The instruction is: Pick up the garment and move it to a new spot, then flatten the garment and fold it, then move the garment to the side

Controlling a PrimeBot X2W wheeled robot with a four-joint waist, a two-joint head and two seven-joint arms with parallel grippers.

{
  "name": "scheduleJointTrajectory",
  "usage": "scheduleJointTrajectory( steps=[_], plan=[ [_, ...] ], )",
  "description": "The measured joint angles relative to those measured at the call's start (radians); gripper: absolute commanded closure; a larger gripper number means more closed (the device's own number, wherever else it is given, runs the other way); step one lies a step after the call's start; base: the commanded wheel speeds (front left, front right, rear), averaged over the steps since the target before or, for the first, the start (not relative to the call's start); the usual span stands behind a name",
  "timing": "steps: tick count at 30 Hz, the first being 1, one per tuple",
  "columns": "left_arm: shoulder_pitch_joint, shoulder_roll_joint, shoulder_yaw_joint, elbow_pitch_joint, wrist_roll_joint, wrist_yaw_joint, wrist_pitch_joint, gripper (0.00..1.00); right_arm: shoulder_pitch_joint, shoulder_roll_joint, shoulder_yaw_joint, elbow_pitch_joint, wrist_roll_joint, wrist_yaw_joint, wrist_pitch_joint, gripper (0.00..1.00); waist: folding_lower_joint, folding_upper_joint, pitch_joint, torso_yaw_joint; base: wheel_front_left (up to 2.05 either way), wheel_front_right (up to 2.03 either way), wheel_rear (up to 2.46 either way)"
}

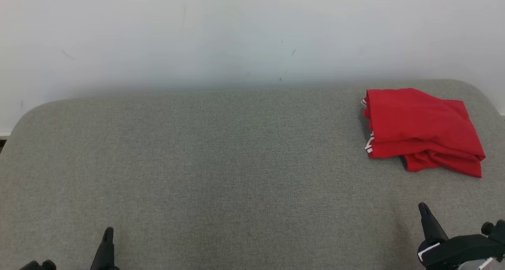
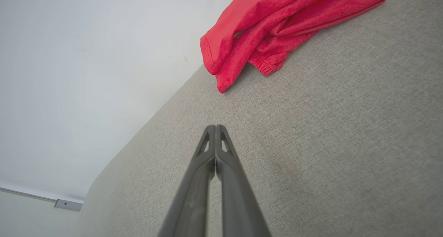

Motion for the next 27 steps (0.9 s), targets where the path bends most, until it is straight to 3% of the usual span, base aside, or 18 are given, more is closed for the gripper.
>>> scheduleJointTrajectory(
  steps=[27],
  plan=[
    [-0.053, -0.018, 0.067, 0.057, -0.367, -0.071, 0.053, 1.00, -0.057, 0.076, -0.076, 0.034, 0.298, 0.069, 0.071, 1.00, 0.0000, 0.0000, 0.005, 0.006, 0.00, 0.00, 0.00]
  ],
)
